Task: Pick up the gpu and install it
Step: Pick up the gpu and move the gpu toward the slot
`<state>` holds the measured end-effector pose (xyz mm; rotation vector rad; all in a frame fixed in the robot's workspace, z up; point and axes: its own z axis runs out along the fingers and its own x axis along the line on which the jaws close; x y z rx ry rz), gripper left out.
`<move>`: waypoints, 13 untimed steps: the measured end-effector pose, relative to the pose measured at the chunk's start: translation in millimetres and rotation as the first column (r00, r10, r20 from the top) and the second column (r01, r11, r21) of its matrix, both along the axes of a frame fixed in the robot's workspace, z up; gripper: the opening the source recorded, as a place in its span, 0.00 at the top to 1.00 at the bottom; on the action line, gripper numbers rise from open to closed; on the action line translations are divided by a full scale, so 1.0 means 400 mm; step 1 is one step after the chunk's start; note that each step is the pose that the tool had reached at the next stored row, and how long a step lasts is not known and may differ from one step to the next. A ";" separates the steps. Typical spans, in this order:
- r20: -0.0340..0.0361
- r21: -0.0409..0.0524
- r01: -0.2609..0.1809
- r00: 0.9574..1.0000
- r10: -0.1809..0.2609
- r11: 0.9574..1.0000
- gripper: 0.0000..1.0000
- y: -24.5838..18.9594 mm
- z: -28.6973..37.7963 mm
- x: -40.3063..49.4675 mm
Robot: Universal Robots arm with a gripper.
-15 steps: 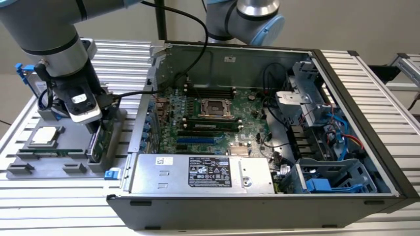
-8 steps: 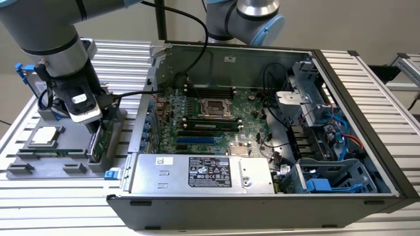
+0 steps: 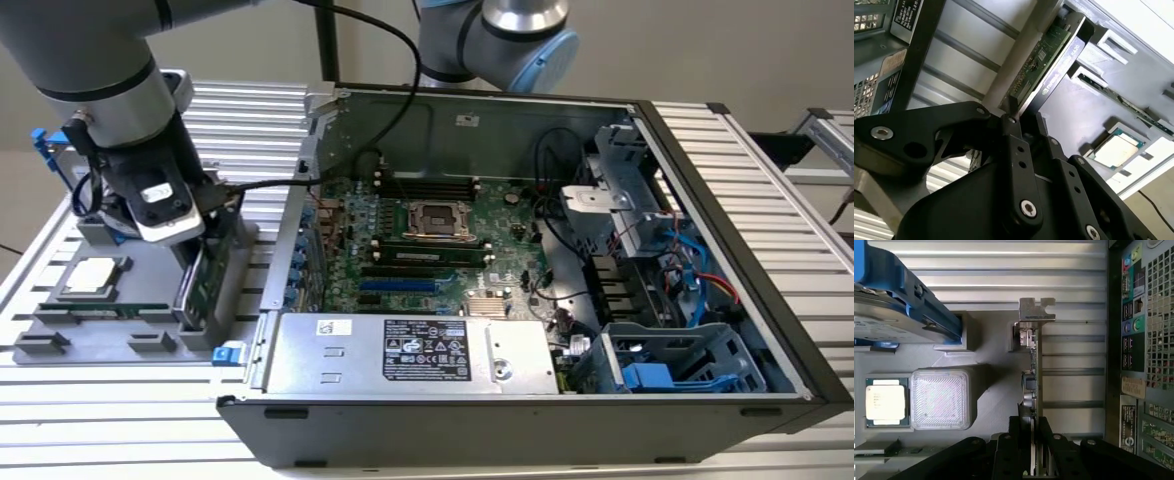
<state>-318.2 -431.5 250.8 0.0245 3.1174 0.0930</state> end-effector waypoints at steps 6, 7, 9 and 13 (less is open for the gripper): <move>-0.002 0.000 0.000 1.000 0.000 1.000 1.00 0.000 0.041 0.000; -0.003 0.000 0.000 1.000 0.000 1.000 1.00 0.000 0.048 0.000; -0.003 0.000 0.000 1.000 0.000 1.000 1.00 0.000 0.062 0.000; -0.004 0.000 0.000 1.000 0.000 1.000 1.00 0.000 0.091 0.000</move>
